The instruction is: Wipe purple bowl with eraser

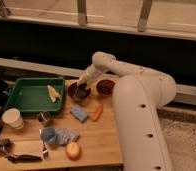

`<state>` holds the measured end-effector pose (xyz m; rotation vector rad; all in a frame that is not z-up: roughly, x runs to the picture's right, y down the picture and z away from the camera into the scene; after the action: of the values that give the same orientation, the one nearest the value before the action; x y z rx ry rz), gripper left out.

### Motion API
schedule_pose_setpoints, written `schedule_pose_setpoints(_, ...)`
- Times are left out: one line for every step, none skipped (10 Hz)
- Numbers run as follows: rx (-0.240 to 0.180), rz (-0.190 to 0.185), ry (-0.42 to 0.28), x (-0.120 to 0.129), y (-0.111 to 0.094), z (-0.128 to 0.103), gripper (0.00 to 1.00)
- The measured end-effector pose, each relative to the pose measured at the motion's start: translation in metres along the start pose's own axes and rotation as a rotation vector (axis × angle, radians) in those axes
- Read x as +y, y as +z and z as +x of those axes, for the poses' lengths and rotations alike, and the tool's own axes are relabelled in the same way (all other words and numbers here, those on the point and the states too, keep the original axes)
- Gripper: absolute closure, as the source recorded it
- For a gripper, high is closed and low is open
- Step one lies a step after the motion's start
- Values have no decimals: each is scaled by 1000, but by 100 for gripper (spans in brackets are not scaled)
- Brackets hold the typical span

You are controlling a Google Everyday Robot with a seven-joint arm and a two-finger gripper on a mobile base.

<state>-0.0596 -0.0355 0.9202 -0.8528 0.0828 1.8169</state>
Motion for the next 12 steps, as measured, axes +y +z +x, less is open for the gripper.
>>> schedule_pose_setpoints(-15, 5, -2, 0, -7, -4, 100)
schedule_pose_setpoints(-23, 4, -6, 1, -10, -9, 100)
schedule_pose_setpoints(-28, -5, -25, 7, -9, -15, 100)
schedule_pose_setpoints(-24, -18, -44, 18, -2, -21, 100)
schedule_pose_setpoints(-16, -32, -58, 28, 6, -25, 100)
schedule_pose_setpoints(16, -61, -74, 39, 19, -24, 100)
schedule_pose_setpoints(34, -69, -79, 41, 24, -21, 100)
schedule_pose_setpoints(45, -76, -83, 44, 25, -17, 100)
schedule_pose_setpoints(56, -77, -88, 46, 22, -8, 100)
schedule_pose_setpoints(54, -69, -88, 43, 15, 0, 100)
schedule_pose_setpoints(42, -58, -78, 37, 6, 3, 100)
schedule_pose_setpoints(28, -44, -67, 32, -2, 4, 100)
